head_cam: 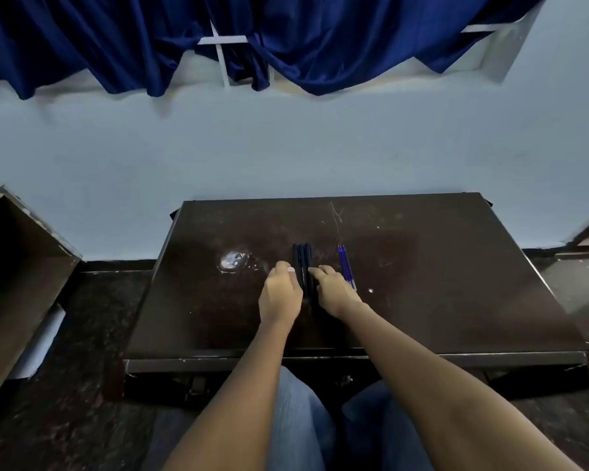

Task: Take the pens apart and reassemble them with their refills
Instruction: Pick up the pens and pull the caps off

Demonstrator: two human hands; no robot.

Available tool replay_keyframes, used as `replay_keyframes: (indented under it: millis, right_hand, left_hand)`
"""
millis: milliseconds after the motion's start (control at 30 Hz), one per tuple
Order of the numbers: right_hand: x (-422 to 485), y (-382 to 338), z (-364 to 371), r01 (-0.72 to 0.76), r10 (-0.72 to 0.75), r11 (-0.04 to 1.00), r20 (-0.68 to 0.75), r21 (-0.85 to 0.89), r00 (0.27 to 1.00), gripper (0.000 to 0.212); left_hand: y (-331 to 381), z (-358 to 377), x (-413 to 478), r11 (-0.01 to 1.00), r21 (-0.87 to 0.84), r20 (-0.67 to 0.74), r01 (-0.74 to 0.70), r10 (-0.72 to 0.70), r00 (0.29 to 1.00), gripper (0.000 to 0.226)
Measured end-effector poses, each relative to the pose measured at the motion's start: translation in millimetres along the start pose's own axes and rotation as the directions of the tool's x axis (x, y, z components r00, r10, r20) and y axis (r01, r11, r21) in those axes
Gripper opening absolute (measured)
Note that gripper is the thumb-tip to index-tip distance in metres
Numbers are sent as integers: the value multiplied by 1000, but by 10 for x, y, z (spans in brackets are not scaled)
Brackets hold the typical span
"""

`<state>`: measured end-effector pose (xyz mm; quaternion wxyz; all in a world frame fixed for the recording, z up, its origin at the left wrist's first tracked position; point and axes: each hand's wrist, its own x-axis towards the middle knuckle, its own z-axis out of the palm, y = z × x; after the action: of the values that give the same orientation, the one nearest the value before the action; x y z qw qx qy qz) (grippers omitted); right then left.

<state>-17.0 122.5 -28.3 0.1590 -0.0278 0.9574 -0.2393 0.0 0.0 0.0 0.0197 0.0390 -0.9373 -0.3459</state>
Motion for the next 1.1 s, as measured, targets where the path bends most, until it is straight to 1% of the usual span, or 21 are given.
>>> replay_keyframes:
  millis: [67, 200, 367, 500, 567, 633, 700, 733, 800, 833, 900, 967, 1000, 1033, 1067, 1100]
  right_hand:
    - [77, 8, 7, -11, 11, 1000, -9, 10, 1000, 56]
    - [194, 19, 64, -49, 49, 999, -18, 10, 999, 42]
    - [239, 34, 87, -73, 76, 997, -101, 27, 992, 29]
    - [217, 41, 100, -127, 132, 991, -147, 41, 980, 24]
    - [208, 47, 82, -182, 196, 978, -162, 97, 967, 25]
    - [217, 58, 71, -253, 300, 935, -170, 250, 939, 27]
    - [234, 79, 68, -283, 403, 828, -163, 484, 901, 29]
    - [241, 86, 74, -268, 429, 761, -148, 590, 891, 30]
    - [240, 90, 71, -222, 414, 647, -91, 730, 906, 28]
    - [238, 83, 62, -207, 380, 606, -51, 768, 923, 25]
    - [239, 52, 18, -200, 291, 573, 30, 795, 956, 17]
    - [266, 41, -24, -201, 215, 570, 91, 797, 972, 16]
    - [278, 39, -48, -209, 200, 567, 113, 797, 973, 16]
    - [296, 47, -61, -216, 207, 554, 118, 804, 971, 14]
    - [324, 67, -62, -224, 239, 533, 109, 816, 965, 9]
    - [342, 77, -68, -223, 286, 492, 85, 841, 954, 2]
  left_hand:
    - [-29, 36, 17, 998, -51, -10, 45, -46, 999, 30]
    - [-127, 193, 14, 997, -67, -7, 41, -41, 999, 29]
    - [-153, 332, 76, 986, -143, -23, 82, -86, 996, 29]
    - [-109, 412, 112, 972, -210, -19, 106, -112, 994, 27]
    - [-84, 446, 136, 963, -236, -9, 129, -135, 991, 27]
    - [-58, 473, 185, 938, -299, -4, 177, -186, 982, 28]
    - [-17, 481, 251, 895, -384, 5, 229, -246, 969, 28]
    - [9, 474, 288, 870, -424, 17, 254, -272, 962, 28]
    - [49, 488, 387, 832, -469, 57, 297, -307, 950, 30]
    - [61, 500, 445, 826, -465, 81, 319, -319, 944, 32]
    - [84, 531, 548, 792, -497, 122, 354, -341, 932, 33]
    - [98, 563, 630, 683, -619, 187, 389, -352, 917, 26]
    - [105, 568, 649, 636, -659, 213, 401, -353, 911, 23]
    - [111, 566, 653, 624, -674, 213, 395, -347, 913, 21]
    - [121, 553, 643, 664, -648, 187, 372, -335, 924, 20]
    - [119, 547, 633, 734, -591, 147, 335, -310, 939, 20]
